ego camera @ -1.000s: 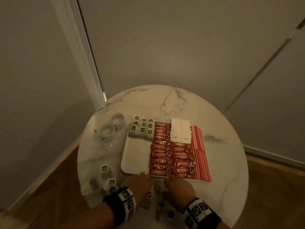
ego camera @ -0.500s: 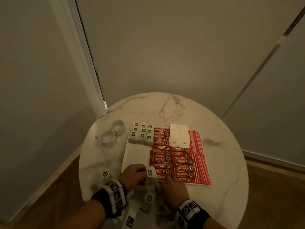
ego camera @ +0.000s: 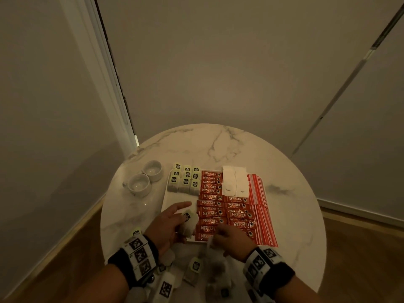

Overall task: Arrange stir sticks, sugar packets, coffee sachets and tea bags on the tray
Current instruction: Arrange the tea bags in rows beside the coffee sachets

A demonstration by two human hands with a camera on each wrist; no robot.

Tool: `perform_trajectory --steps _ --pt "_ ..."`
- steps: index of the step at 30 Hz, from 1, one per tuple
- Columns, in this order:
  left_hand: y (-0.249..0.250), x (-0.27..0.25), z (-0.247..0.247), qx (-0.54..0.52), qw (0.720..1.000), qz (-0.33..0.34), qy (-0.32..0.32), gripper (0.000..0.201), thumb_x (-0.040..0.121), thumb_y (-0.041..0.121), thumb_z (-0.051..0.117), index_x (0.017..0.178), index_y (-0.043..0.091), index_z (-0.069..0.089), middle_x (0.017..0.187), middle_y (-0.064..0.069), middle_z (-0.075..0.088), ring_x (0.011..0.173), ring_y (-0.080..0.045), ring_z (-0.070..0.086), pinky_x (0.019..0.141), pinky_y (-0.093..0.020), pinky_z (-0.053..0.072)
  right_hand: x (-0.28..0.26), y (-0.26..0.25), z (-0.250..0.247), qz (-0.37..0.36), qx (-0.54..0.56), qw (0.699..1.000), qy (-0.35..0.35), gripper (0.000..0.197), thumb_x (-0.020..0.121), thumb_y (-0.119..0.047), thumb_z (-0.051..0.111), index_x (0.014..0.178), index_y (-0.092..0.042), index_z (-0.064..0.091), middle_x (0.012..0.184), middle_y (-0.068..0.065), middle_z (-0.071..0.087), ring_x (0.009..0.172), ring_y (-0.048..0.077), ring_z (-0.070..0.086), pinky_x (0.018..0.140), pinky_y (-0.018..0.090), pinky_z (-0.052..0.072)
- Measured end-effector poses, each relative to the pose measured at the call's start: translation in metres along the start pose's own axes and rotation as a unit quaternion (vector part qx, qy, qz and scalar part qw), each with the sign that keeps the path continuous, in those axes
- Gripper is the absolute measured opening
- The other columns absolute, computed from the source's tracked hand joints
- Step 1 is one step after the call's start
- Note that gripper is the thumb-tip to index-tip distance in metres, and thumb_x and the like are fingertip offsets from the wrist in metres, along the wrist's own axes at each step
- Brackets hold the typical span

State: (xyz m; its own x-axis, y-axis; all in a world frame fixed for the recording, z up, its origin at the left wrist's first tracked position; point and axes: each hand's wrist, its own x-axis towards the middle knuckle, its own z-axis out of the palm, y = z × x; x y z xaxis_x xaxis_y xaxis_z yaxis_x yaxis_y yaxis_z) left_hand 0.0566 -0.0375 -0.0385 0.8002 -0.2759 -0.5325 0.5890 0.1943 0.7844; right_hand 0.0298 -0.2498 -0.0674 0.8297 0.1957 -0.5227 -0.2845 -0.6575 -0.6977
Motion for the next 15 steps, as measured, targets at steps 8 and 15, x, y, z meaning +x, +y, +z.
perform_trajectory --steps 8,15 --pt "-0.003 0.003 -0.002 0.005 0.999 -0.009 0.03 0.031 0.09 -0.003 0.054 0.112 0.015 0.066 0.105 -0.02 0.069 0.098 -0.04 0.066 0.073 -0.045 0.057 0.001 -0.022 -0.014 0.021 0.356 0.933 -0.052 0.01 0.092 -0.006 0.05 0.085 -0.005 0.056 0.089 0.013 0.065 0.069 0.023 0.063 0.058 0.029 0.048" --pt "0.005 0.004 -0.001 -0.062 0.995 -0.045 0.069 0.02 0.09 0.005 0.057 0.107 -0.005 0.061 0.104 -0.026 0.066 0.094 -0.039 0.066 0.064 -0.042 0.057 0.014 -0.048 -0.018 -0.004 0.441 0.896 -0.053 0.014 0.087 0.003 0.057 0.094 0.006 0.068 0.098 0.02 0.068 0.089 0.031 0.063 0.085 0.041 0.054"
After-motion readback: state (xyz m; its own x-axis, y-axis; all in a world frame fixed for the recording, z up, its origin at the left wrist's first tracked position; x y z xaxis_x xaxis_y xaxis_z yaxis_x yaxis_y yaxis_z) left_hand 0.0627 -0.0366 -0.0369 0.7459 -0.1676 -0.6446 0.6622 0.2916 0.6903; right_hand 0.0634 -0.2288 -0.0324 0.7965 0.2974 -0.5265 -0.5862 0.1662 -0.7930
